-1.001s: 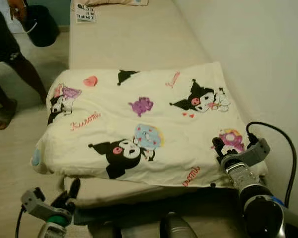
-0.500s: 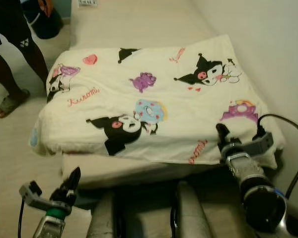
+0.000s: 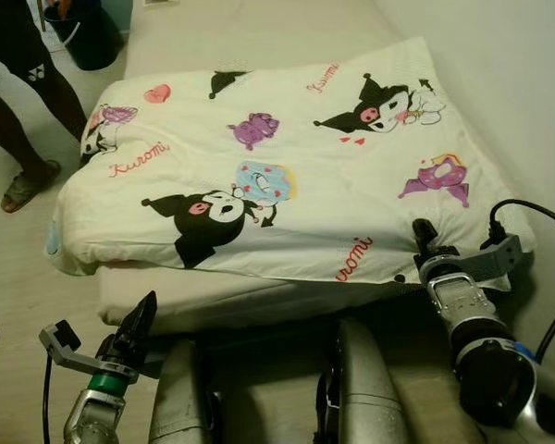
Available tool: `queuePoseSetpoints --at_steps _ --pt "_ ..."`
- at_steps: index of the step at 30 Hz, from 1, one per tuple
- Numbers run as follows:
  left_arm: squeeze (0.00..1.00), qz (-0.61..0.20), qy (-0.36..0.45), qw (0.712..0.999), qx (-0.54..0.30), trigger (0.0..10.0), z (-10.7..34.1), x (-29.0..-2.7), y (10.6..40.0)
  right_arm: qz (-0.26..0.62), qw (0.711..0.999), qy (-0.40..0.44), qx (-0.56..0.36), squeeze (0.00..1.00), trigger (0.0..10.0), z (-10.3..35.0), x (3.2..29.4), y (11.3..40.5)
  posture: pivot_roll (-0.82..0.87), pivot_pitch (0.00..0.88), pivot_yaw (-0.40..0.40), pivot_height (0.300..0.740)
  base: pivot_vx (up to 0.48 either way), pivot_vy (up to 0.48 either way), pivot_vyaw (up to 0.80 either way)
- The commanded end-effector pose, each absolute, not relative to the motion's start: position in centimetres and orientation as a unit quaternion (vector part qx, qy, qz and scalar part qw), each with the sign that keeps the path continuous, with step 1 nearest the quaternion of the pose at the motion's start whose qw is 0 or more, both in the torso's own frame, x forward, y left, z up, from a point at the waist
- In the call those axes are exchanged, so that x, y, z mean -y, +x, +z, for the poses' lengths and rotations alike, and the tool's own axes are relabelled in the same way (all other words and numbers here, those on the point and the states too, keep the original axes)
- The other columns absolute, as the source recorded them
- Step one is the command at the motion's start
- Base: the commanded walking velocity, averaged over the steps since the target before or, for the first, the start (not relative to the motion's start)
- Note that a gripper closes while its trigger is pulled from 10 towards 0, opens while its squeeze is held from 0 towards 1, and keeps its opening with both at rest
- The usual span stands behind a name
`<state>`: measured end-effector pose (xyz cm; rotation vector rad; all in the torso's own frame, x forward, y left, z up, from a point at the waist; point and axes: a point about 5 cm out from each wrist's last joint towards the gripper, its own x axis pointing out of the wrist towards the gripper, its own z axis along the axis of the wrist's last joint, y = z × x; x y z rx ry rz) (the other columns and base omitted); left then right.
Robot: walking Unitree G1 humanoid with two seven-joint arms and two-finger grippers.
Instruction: Clean up the room
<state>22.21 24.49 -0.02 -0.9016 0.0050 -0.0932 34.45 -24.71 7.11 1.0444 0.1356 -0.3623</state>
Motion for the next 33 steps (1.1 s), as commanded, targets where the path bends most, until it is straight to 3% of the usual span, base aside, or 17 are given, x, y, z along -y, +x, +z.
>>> queuePoseSetpoints --at_steps 1,15,23,33 --pt "0.0 -0.042 -0.44 0.897 -0.008 10.0 -0.3 -24.7 21.5 -0.182 0.842 0.502 -0.075 0.0 10.0 6.1 24.6 33.8 -0.07 0.217 0.068 0.576 0.0 0.0 0.0" --pt "0.0 -0.082 -0.434 0.897 0.007 10.0 2.0 -24.1 21.7 -0.134 0.838 0.524 -0.07 0.0 10.0 7.2 22.2 35.2 -0.05 0.276 0.098 0.576 0.0 0.0 0.0" --pt "0.0 -0.106 -0.433 0.895 0.01 10.0 3.1 -23.3 21.9 -0.062 0.827 0.558 0.013 0.0 10.0 11.8 21.3 37.7 -0.05 0.285 0.101 0.576 0.0 0.0 0.0" --pt "0.0 -0.119 -0.436 0.892 0.001 10.0 3.9 -22.5 20.9 -0.053 0.845 0.532 0.015 0.0 10.0 13.4 21.0 38.6 -0.02 0.315 0.116 0.576 0.0 0.0 0.0"
